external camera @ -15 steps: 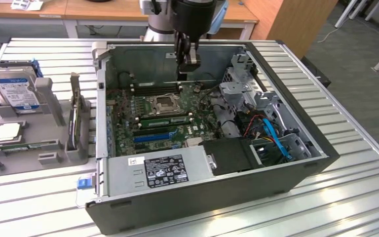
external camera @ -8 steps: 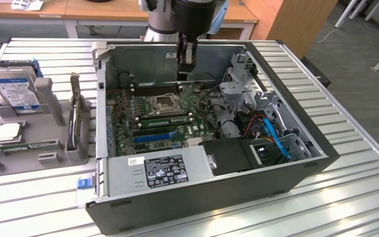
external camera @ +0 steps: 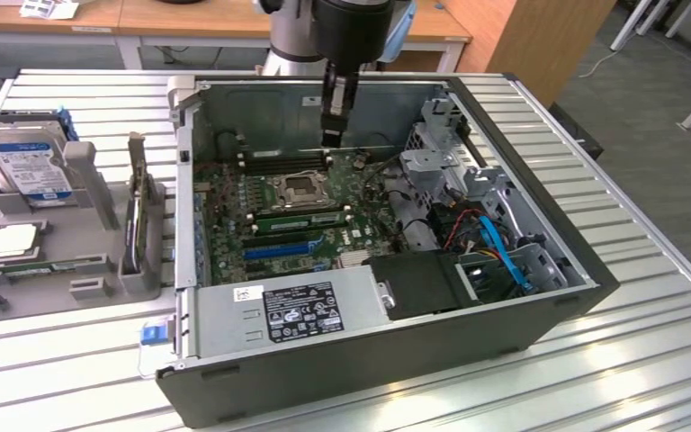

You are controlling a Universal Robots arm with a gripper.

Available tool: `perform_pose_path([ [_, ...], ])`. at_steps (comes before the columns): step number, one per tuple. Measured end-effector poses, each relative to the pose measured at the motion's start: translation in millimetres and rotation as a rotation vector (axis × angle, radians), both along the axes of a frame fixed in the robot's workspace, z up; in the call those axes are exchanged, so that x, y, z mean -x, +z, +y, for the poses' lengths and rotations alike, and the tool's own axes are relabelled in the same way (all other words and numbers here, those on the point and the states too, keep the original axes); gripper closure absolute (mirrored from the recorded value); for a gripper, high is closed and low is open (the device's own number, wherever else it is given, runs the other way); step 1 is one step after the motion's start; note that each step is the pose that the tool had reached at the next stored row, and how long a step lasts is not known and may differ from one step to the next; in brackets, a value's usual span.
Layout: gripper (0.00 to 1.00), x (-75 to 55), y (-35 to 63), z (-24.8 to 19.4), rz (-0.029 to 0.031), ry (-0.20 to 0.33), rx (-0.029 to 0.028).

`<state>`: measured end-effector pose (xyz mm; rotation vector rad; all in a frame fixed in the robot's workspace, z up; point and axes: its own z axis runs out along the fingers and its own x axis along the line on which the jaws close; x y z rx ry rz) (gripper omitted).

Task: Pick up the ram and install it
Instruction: 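Press down the ram until it locks into place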

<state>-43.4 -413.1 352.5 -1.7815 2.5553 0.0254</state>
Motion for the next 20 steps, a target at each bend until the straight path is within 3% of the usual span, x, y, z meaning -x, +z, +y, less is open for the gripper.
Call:
perform_pose_path([
  [20, 0.89, 0.0, -0.2, 0.0, 0.0, -0.361, -0.0001],
])
